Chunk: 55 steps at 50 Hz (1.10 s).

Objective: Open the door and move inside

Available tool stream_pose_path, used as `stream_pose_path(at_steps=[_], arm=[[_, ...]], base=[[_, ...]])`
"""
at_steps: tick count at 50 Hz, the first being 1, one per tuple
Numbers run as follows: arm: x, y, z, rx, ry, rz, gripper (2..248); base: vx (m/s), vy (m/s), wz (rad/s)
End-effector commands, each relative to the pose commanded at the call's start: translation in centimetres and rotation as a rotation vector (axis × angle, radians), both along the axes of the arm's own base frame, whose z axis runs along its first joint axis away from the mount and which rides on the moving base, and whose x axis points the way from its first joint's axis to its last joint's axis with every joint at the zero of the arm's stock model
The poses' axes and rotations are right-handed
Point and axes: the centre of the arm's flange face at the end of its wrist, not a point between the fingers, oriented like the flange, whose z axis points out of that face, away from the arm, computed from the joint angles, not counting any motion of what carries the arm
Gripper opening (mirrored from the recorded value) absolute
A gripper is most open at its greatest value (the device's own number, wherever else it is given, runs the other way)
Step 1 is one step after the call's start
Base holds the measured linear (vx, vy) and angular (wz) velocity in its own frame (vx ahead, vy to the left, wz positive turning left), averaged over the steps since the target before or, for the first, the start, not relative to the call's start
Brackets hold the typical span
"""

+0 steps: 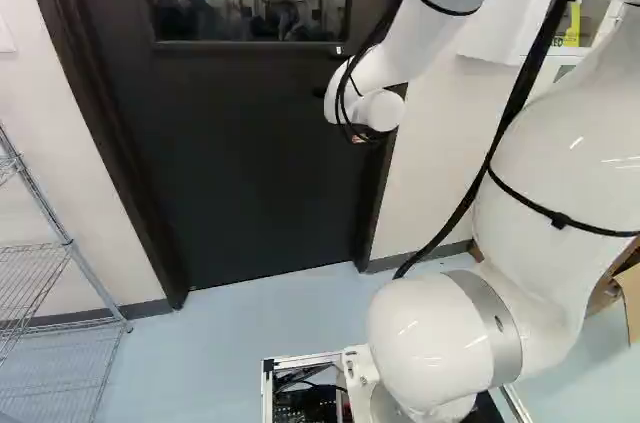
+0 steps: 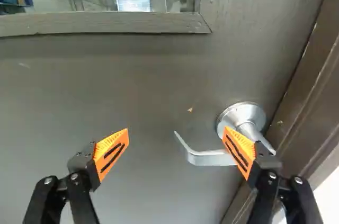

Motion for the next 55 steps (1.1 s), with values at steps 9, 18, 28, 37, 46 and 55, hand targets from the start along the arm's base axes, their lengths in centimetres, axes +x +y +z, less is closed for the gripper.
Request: stream_pose_path(at_steps=[9, 18, 28, 37, 46, 55], arm=[[0.1, 0.0, -0.9, 0.0, 0.02, 0.0, 247], [0.1, 0.0, -1.9, -0.001, 0.041, 0.0, 247], [0.2, 0.0, -3.0, -0.001, 0.063, 0.0, 247], [0.3, 0.0, -3.9, -0.002, 0.084, 0.0, 247], [0.4, 0.0, -4.9, -0.002, 0.104, 0.0, 247], [0.5, 0.0, -5.8, -0.002, 0.124, 0.0, 247]], base=[[0.0, 0.0, 0.0], [0.0, 0.0, 0.0], [0.0, 0.0, 0.0], [0.0, 0.0, 0.0], [0.0, 0.0, 0.0], [0.0, 0.0, 0.0]])
